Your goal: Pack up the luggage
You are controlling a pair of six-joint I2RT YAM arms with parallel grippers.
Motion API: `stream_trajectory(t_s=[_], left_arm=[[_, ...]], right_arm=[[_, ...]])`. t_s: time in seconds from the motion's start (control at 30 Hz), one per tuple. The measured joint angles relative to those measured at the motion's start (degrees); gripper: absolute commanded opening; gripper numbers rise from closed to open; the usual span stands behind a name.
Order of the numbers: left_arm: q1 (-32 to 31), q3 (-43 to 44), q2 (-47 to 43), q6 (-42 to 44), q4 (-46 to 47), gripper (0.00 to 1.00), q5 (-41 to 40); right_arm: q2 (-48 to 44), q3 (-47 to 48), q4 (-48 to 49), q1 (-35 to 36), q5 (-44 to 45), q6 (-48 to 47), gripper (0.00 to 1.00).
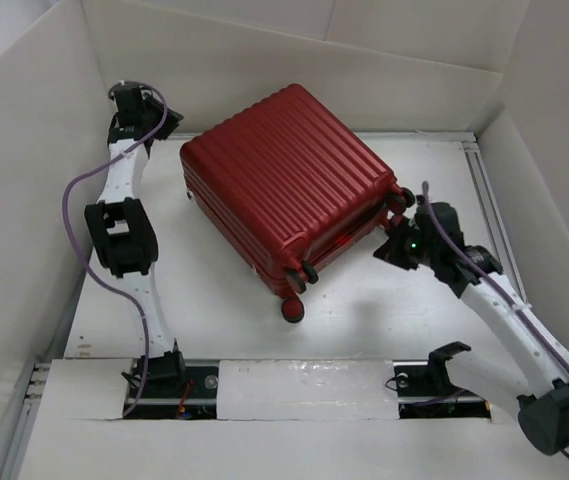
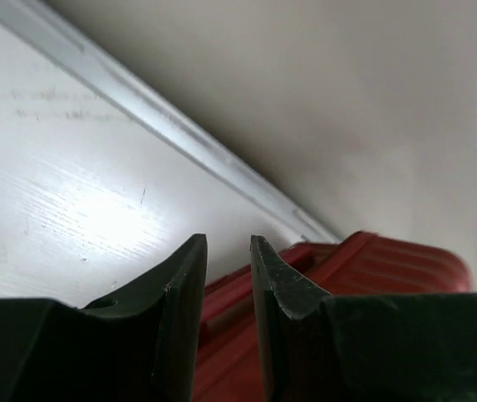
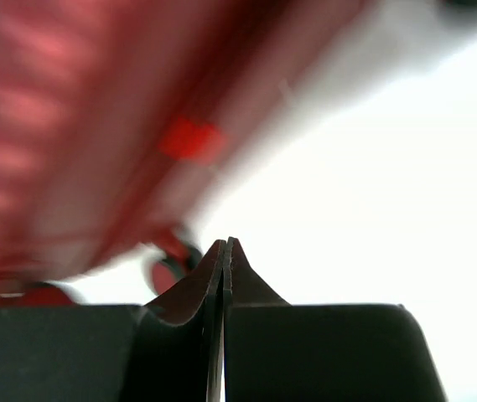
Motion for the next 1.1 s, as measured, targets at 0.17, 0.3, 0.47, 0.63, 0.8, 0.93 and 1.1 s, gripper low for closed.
stream_trajectory(t_s=[0.17,0.3,0.47,0.63,0.8,0.93,1.1], left_arm=[[0.2,-0.1,8.5,-2.0,4.5,0.25,7.5],[0.1,-0.5,12.3,-3.3,10.7,0.25,14.2],[-1.0,-3.1,13.4,-3.0,15.3,0.25,22.3],[-4.3,-14.9,10.6,1.0,21.1,0.23,27.2],[-4.2,-45.4,-10.4,3.2,30.6,0.21,17.7],[-4.7,-63.0,-27.3,7.4,26.8,0.21,11.6],[-12.6,-74.6,-47.1,12.1,12.9,0.32,-0.3]], right_arm=[[8.6,-4.7,1.8,2.6,0.0,2.1,0.00],[20.2,-2.4,8.1,2.4,-1.2,1.5,0.00],[33.0,5.9,12.3,2.1,-1.0,-0.2,0.00],[38.3,10.4,12.7,0.5,0.3,-0.9,0.00],[45.2,19.2,8.2,-3.2,4.5,-2.1,0.00],[53.3,29.5,5.9,-5.6,6.4,-4.8,0.00],[63.3,44.0,6.7,-8.3,6.1,-5.0,0.38]])
